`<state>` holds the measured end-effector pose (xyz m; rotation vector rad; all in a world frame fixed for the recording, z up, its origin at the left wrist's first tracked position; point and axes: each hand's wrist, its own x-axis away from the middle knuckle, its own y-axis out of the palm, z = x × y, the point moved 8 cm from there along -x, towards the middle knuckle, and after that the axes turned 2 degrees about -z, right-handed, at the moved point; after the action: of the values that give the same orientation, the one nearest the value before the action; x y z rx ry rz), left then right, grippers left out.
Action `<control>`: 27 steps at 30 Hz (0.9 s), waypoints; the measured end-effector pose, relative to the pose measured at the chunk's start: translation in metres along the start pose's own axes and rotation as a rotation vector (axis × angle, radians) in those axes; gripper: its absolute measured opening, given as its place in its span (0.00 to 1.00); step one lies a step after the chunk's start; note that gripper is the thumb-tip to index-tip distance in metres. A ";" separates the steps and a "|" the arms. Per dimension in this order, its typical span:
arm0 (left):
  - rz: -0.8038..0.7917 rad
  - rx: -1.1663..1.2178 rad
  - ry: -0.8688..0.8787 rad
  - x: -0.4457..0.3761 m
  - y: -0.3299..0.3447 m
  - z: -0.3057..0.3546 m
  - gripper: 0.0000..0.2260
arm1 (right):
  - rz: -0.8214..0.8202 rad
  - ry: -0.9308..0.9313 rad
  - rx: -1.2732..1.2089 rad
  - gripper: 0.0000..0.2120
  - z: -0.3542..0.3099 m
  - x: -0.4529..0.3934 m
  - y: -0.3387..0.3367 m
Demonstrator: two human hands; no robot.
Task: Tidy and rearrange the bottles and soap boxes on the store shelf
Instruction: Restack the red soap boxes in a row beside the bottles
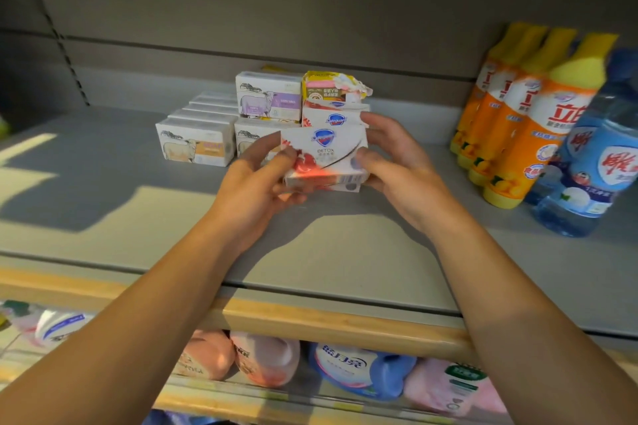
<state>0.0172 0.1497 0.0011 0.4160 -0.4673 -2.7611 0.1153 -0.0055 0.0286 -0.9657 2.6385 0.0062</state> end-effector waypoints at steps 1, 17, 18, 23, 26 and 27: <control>0.002 -0.036 0.040 0.001 0.001 0.003 0.13 | 0.034 0.027 -0.033 0.22 0.001 0.000 -0.003; -0.052 -0.157 -0.212 0.002 0.007 -0.018 0.12 | -0.212 -0.207 0.072 0.32 -0.035 0.015 0.026; -0.091 -0.184 -0.239 0.003 0.011 -0.021 0.17 | -0.161 -0.231 0.063 0.30 -0.037 0.015 0.023; -0.269 -0.241 -0.154 0.009 0.031 -0.022 0.23 | 0.194 -0.213 0.100 0.13 -0.034 0.013 -0.003; -0.250 -0.338 -0.062 0.009 0.031 -0.018 0.10 | 0.299 -0.098 0.110 0.13 -0.026 0.012 -0.013; -0.248 -0.341 -0.056 0.009 0.030 -0.017 0.10 | 0.297 -0.074 0.113 0.14 -0.024 0.012 -0.013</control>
<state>0.0220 0.1147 -0.0058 0.3316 0.0523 -3.0176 0.1078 -0.0256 0.0489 -0.5221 2.6551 -0.0362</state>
